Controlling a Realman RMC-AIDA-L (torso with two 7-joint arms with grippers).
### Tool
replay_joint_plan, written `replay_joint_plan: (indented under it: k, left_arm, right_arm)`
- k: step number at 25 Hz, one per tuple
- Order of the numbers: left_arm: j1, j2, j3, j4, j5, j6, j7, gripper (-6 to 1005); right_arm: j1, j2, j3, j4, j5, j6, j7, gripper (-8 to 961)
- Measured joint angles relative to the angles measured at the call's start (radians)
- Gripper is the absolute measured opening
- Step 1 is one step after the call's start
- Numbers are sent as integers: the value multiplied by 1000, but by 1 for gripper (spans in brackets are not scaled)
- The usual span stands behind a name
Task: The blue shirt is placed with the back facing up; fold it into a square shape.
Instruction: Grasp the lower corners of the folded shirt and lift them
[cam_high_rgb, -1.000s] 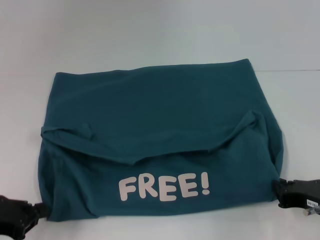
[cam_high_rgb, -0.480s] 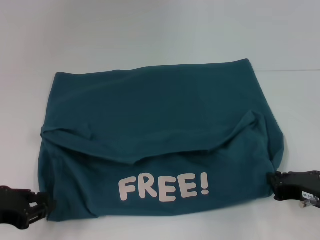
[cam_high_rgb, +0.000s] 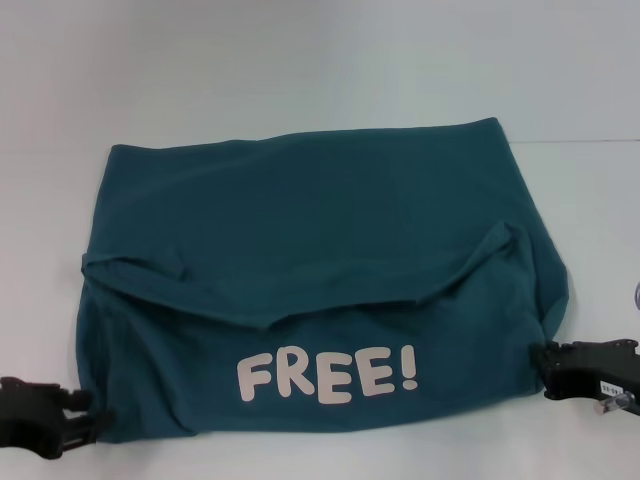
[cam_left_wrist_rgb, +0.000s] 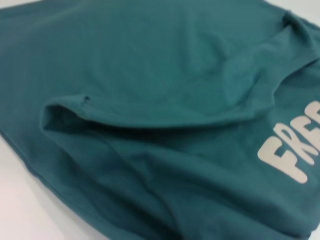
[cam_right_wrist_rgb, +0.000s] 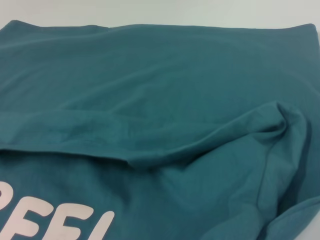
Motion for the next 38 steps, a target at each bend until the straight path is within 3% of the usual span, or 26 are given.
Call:
replay_joint_plan:
  k: [8, 23, 29, 34, 38]
  left_arm:
    - [-10, -2, 101, -3, 43, -35, -43, 406]
    - [-26, 1, 118, -36, 42, -41, -38, 393]
    - [-33, 2, 144, -43, 52, -33, -40, 246]
    - [-38, 4, 137, -39, 52, 10, -42, 37]
    - [-35, 5, 126, -20, 53, 50, -37, 22]
  right_arm:
    - [5, 0, -1, 5, -2, 0, 0, 47]
    - [7, 0, 3, 8, -3, 0, 0, 49]
    - [11, 0, 4, 8, -2, 0, 0, 57]
    - [12, -1, 6, 8, -2, -1, 0, 65]
    - [-1, -1, 1, 7, -2, -2, -23, 71]
